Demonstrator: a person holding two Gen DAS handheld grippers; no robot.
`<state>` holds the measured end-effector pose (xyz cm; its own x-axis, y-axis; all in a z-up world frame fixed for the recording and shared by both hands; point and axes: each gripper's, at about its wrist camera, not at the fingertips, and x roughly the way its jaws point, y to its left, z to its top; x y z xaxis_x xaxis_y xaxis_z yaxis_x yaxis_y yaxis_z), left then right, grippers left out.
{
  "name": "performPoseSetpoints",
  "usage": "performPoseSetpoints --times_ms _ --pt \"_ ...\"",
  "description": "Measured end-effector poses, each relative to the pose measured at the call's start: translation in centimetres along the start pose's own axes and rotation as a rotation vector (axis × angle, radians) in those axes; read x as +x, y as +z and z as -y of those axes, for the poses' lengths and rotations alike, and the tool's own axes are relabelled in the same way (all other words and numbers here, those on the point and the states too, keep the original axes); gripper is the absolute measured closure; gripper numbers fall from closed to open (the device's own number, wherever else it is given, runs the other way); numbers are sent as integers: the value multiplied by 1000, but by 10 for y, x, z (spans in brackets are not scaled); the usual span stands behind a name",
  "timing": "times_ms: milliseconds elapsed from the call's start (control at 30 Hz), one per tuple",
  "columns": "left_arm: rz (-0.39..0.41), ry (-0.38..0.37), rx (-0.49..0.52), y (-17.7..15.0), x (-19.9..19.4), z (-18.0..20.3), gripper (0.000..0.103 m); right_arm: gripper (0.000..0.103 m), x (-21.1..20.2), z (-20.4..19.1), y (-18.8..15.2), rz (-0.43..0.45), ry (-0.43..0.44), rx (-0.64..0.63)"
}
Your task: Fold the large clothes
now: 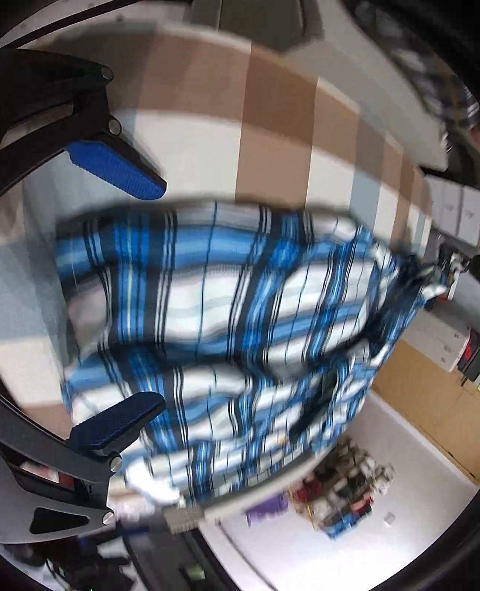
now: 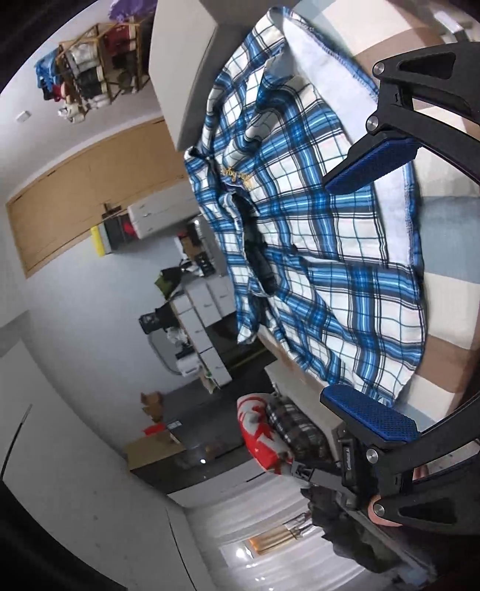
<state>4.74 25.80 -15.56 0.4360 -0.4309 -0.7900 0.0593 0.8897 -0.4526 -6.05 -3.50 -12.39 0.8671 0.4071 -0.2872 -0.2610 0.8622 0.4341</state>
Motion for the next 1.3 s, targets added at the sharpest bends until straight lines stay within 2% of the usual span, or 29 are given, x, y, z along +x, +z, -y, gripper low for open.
performPoseSetpoints --times_ms 33,100,233,367,467,500,567,733,800,933,1000,1033,1100,1233,1300 --pt "-12 -53 -16 3 2 -2 2 0 -2 0 -1 1 9 7" --pt "-8 -105 -45 9 2 -5 2 0 -2 0 -1 -5 32 19" --pt "40 -245 -66 19 -10 -6 2 0 -4 0 -1 -7 58 17" --pt "89 -362 1 23 -29 9 2 0 -4 -1 -1 -3 65 6" --pt "98 -426 38 25 -35 17 2 0 0 0 -2 -23 87 19" --pt "94 -424 43 25 -32 17 2 0 3 1 -3 -32 93 24" --pt "79 -362 31 27 -24 13 2 0 4 1 -2 -36 83 20" --pt "45 -322 7 21 -13 2 2 0 -1 19 17 -33 -31 6" --pt "43 -300 25 19 -14 1 2 0 -10 42 36 -34 -126 23" --pt "8 -291 10 15 -2 -9 2 0 -32 104 67 -17 -153 117" --pt "10 -313 -16 13 3 -15 2 0 -43 144 80 -20 -219 178" --pt "32 -314 -8 11 0 -16 2 0 -44 161 85 -46 -251 205" --pt "27 -307 26 9 0 -12 2 0 -41 194 89 -104 -281 264" --pt "46 -303 29 8 -3 -14 6 0 -18 244 82 -243 -274 363" --pt "54 -292 17 8 -4 -18 24 1 0 262 74 -312 -255 408"
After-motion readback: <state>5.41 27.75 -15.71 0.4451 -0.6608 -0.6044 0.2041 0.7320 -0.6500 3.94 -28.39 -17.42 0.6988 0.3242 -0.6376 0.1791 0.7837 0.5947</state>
